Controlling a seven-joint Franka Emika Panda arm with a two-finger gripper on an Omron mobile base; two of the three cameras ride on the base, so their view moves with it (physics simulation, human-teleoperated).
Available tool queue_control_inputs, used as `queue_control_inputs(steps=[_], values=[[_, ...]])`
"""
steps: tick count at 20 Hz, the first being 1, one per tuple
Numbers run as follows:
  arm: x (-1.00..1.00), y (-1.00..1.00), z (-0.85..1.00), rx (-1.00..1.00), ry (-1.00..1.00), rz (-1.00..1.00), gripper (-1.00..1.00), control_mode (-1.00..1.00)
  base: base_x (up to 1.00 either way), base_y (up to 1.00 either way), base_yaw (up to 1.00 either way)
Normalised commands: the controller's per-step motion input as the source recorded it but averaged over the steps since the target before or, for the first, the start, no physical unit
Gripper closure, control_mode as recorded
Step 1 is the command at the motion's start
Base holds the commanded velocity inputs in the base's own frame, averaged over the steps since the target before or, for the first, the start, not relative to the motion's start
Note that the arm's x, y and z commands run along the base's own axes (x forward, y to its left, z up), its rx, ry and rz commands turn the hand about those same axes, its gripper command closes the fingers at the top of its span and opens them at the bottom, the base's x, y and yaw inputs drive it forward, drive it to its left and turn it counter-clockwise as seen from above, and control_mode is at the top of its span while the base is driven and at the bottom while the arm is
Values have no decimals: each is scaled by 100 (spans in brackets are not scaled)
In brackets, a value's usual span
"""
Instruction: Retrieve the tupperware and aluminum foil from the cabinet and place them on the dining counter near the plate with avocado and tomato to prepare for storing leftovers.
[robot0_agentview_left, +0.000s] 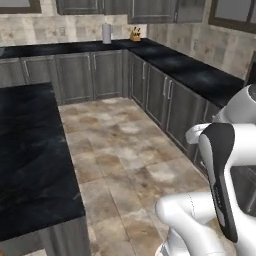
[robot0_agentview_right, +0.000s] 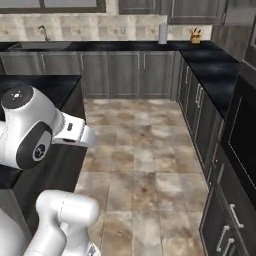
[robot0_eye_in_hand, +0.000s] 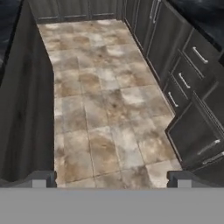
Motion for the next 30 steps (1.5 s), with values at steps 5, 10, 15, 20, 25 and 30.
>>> queue_control_inputs(steps=[5, 10, 15, 20, 25, 30], values=[[0, 0, 0, 0, 0, 0, -100, 100, 100, -64, 37], [0, 0, 0, 0, 0, 0, -100, 100, 100, -56, 11], [0, 0, 0, 0, 0, 0, -100, 100, 100, -24, -3], [0, 0, 0, 0, 0, 0, -100, 100, 100, 5, -15], [0, 0, 0, 0, 0, 0, -100, 100, 100, 13, -17], [0, 0, 0, 0, 0, 0, -100, 100, 100, 11, -17]])
